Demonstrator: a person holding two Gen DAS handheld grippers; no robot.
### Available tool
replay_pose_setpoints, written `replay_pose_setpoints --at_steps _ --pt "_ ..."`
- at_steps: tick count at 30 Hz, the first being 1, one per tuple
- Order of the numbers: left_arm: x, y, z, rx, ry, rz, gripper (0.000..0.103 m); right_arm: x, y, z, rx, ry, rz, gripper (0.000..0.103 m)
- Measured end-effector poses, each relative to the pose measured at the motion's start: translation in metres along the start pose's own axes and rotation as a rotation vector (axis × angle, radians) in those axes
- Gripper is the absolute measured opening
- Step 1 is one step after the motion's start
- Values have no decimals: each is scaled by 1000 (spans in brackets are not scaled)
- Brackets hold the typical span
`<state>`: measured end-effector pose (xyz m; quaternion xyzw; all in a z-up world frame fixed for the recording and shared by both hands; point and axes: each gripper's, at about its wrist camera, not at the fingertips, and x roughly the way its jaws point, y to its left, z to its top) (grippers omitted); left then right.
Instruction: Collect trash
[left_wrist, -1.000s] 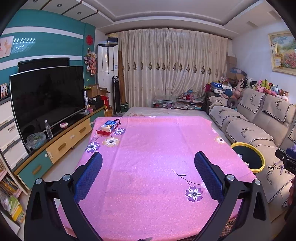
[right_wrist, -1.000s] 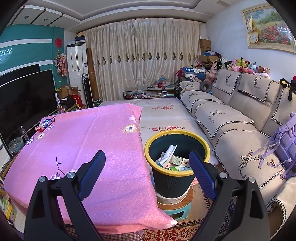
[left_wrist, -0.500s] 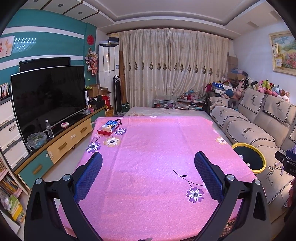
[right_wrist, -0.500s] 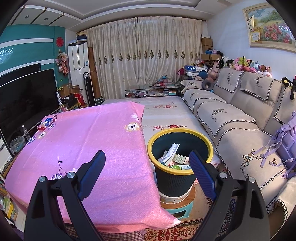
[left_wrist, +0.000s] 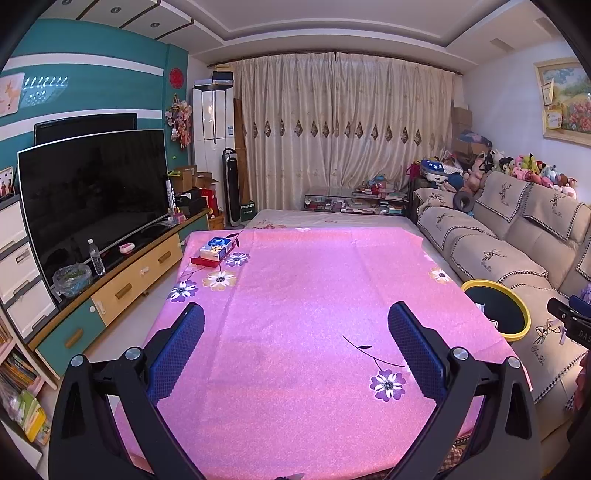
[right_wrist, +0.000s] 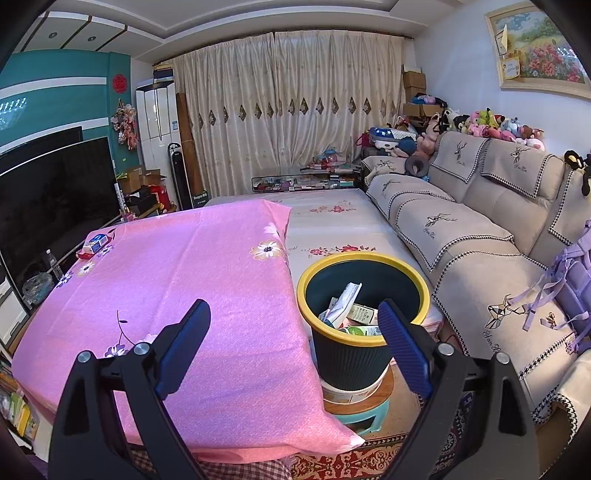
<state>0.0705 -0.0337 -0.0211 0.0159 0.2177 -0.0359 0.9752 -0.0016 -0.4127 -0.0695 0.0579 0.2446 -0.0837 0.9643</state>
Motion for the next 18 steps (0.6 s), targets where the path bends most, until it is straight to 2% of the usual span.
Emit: replay_pose_setpoints --at_steps 18 --pt "6 -5 -1 11 18 -10 98 5 0 -1 8 14 3 87"
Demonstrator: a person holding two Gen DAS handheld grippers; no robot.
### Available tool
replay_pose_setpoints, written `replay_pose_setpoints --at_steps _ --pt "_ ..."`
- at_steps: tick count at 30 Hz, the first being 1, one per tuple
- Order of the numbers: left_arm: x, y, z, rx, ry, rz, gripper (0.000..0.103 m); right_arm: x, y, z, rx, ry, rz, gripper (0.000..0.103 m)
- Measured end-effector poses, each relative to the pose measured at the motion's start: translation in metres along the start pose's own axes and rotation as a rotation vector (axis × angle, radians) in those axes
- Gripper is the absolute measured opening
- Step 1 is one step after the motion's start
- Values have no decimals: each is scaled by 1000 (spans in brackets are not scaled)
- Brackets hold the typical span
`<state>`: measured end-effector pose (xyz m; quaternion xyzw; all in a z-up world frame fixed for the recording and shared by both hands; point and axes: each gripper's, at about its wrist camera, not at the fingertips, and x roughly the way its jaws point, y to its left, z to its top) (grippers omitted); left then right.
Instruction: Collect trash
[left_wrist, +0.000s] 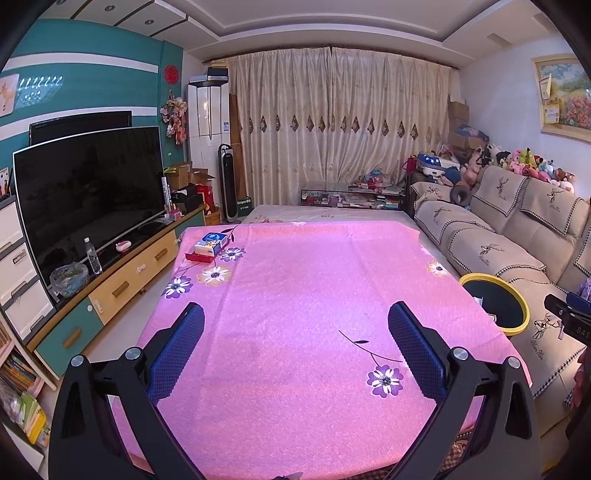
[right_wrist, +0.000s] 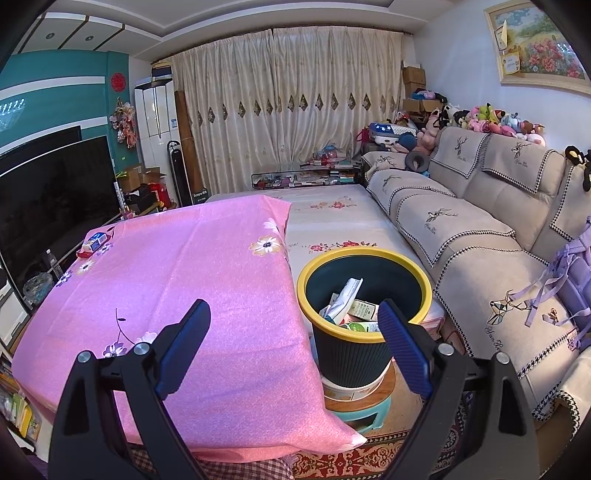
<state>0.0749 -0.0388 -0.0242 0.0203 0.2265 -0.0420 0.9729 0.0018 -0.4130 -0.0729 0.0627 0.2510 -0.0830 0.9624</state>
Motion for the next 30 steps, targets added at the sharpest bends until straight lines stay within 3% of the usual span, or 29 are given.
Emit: replay_pose_setpoints --at_steps 30 --pt "3 -3 -3 2 12 -8 98 0 0 0 3 2 1 87"
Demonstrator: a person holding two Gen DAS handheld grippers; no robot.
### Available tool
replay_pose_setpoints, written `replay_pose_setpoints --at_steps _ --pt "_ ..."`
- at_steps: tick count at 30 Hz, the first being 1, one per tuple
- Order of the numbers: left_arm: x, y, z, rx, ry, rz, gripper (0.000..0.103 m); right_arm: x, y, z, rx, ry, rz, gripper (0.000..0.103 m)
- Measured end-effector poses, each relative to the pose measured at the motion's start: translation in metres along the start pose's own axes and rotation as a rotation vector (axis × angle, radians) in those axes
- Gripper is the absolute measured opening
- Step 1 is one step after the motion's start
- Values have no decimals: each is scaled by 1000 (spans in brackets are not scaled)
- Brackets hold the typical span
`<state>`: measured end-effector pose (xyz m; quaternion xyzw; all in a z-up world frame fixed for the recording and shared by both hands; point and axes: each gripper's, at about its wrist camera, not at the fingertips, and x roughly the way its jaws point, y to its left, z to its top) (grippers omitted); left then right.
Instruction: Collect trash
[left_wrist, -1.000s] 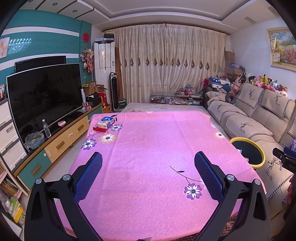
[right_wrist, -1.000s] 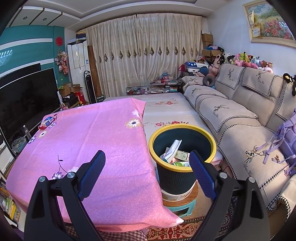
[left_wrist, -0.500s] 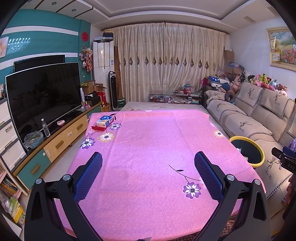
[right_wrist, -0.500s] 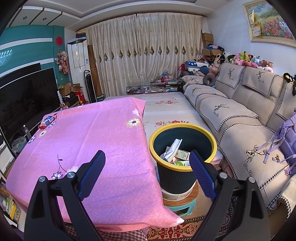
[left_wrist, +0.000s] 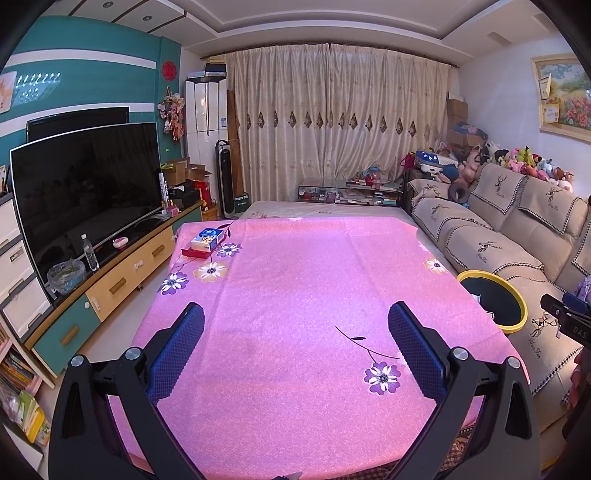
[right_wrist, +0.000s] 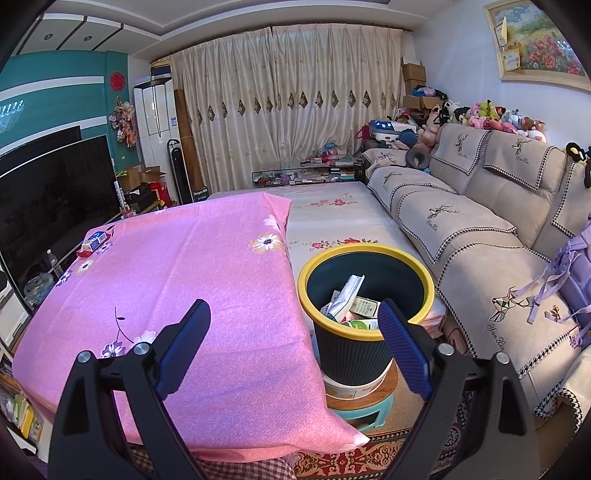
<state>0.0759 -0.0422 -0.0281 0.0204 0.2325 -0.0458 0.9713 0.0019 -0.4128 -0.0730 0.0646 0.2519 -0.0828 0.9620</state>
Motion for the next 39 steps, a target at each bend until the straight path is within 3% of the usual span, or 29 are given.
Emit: replay_pose_setpoints --at_steps 32,39 --pt "3 -6 -7 -3 15 -4 98 6 5 -7 3 9 2 87" --pt "10 -3 -11 -27 30 -45 98 7 6 -8 3 12 3 87"
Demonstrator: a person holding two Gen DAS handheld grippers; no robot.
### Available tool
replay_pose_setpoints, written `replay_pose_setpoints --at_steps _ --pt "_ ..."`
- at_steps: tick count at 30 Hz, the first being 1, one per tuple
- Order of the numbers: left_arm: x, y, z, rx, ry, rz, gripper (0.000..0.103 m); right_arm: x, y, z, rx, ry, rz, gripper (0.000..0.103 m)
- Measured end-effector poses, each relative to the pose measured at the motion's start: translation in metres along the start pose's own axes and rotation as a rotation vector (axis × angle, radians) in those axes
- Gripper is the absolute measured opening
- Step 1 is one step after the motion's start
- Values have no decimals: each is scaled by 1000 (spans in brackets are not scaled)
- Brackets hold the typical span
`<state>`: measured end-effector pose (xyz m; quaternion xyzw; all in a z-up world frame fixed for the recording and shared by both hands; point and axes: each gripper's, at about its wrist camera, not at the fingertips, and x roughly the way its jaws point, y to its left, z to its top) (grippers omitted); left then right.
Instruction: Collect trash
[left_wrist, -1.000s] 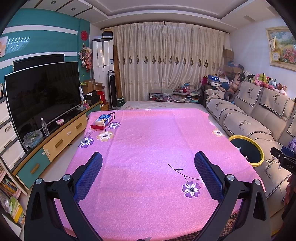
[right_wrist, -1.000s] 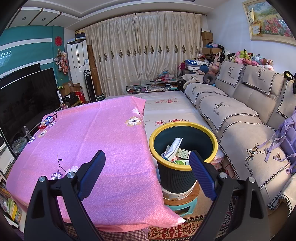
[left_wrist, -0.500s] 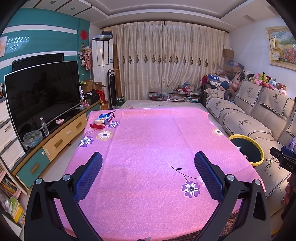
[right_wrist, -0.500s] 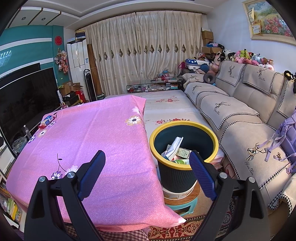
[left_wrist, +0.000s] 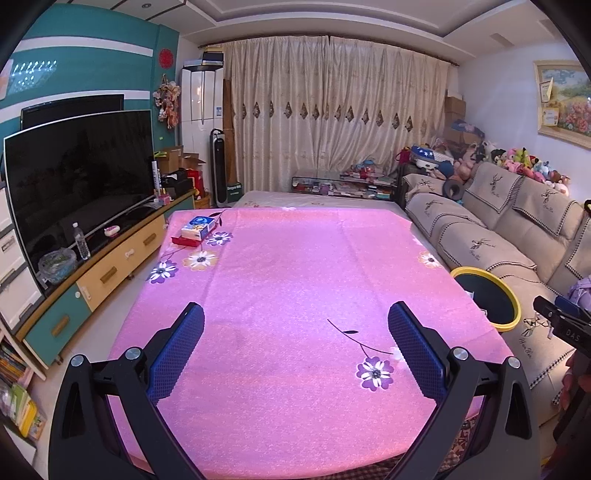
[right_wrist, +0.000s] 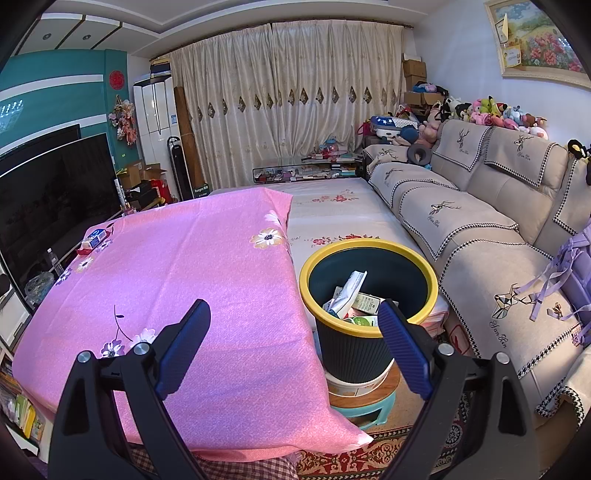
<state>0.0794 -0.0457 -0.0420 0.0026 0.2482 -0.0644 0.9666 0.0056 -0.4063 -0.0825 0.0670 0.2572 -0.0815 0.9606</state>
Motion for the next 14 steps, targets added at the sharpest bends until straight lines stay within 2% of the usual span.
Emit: replay_pose_setpoints --at_steps 3,7,10,14 --pt "-2 -2 -2 -1 -17 -10 98 0 1 -1 1 0 1 87" --pt "9 3 6 -12 21 -17 98 5 5 -3 -3 9 3 87" --pt "35 11 17 -3 60 -2 98 14 8 3 -6 21 28 91" --pt "93 30 26 -16 132 50 98 39 25 20 -1 44 96 96"
